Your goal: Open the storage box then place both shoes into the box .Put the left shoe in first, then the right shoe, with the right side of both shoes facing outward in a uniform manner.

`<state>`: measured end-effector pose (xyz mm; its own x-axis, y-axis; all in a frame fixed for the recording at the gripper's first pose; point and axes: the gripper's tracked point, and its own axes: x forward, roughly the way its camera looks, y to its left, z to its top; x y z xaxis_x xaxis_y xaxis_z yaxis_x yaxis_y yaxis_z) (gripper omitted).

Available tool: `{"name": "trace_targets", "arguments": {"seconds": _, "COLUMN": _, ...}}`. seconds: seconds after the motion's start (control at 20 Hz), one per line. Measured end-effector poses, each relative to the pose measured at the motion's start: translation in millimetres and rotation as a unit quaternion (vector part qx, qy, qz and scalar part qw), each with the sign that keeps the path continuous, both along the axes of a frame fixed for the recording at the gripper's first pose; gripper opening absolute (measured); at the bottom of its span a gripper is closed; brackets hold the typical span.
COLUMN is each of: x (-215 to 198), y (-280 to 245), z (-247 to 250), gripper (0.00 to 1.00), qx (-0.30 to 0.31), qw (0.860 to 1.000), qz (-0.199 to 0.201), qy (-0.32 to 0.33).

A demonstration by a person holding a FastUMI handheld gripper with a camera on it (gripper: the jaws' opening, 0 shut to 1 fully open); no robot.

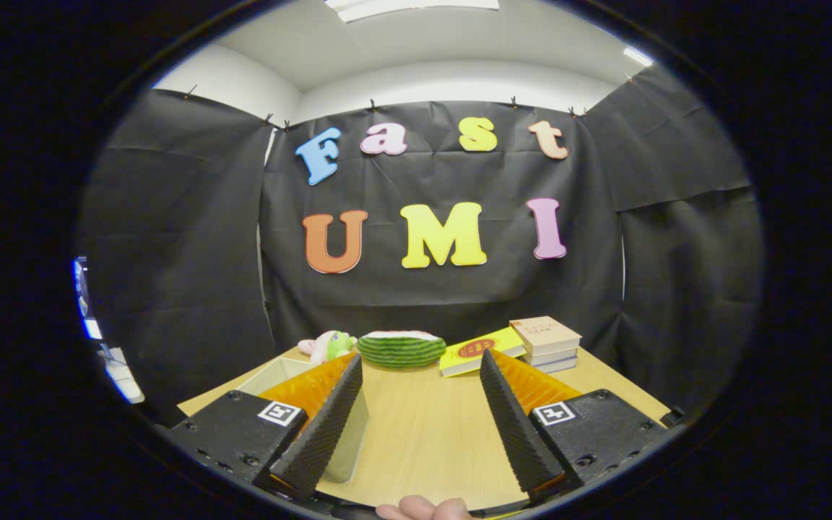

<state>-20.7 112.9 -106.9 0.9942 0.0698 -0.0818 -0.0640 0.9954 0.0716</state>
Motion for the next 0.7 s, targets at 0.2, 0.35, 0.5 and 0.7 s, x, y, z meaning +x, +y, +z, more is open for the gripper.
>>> {"name": "trace_targets", "arguments": {"seconds": 0.2, "x": 1, "y": -6, "z": -3, "gripper": 1.00, "qx": 0.007, "qw": 1.000, "qz": -0.005, "qy": 0.002}}
{"name": "trace_targets", "arguments": {"seconds": 0.35, "x": 0, "y": -10, "z": 0, "gripper": 1.00, "qx": 0.008, "qw": 1.000, "qz": -0.010, "qy": -0.004}}
{"name": "trace_targets", "arguments": {"seconds": 0.5, "x": 0, "y": -9, "z": -1, "gripper": 1.00, "qx": 0.009, "qw": 1.000, "qz": -0.009, "qy": -0.002}}
{"name": "trace_targets", "arguments": {"seconds": 0.7, "x": 1, "y": -11, "z": -2, "gripper": 1.00, "qx": 0.014, "qw": 1.000, "qz": -0.008, "qy": -0.001}}
